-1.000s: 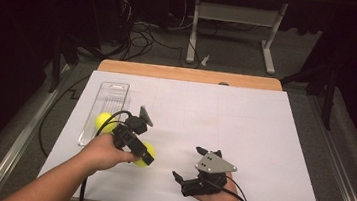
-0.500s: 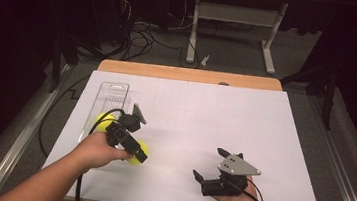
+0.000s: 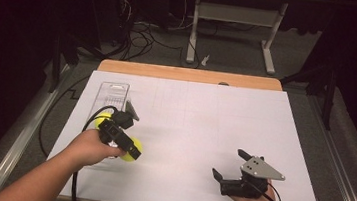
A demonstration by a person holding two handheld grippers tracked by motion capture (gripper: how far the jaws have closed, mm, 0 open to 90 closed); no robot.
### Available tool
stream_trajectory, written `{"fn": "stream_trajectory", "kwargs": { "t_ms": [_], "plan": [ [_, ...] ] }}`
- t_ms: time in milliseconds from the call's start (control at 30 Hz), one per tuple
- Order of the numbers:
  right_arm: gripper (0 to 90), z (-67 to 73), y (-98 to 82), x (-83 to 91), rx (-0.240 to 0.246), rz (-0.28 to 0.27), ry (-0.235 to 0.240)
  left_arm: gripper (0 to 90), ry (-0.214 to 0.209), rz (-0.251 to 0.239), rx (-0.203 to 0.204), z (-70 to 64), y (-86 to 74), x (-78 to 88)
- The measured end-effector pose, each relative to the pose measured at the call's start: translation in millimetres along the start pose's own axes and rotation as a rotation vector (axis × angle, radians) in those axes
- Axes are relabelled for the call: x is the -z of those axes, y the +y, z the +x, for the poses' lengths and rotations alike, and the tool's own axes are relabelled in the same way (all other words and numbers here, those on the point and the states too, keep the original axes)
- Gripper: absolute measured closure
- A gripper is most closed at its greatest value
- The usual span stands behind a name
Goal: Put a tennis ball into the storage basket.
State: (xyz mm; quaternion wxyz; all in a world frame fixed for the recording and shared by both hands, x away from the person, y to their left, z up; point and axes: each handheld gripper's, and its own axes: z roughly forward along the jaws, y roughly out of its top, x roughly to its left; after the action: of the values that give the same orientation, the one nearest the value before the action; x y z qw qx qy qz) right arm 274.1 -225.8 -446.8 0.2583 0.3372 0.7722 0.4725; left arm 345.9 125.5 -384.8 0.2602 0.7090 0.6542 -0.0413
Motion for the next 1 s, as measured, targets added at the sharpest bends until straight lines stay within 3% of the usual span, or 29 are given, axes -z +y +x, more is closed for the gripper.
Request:
{"fn": "stream_trajectory", "kwargs": {
  "t_ms": [367, 733, 1000],
  "plan": [
    [0.2, -15.2, -14.8, 16.4, -0.044, -0.050, -0.057, 26.6, 0.010, 0.001, -0.017, -0.4, -2.0, 1.8],
    [0.3, -15.0, -16.1, 19.0, -0.055, -0.067, -0.057, 26.7, 0.019, 0.004, -0.012, 1.2, 1.4, 5.3],
    [0.5, -14.3, -16.4, 17.2, -0.051, -0.062, -0.056, 26.7, 0.032, -0.001, -0.015, 1.2, 9.3, 20.0]
  ]
}}
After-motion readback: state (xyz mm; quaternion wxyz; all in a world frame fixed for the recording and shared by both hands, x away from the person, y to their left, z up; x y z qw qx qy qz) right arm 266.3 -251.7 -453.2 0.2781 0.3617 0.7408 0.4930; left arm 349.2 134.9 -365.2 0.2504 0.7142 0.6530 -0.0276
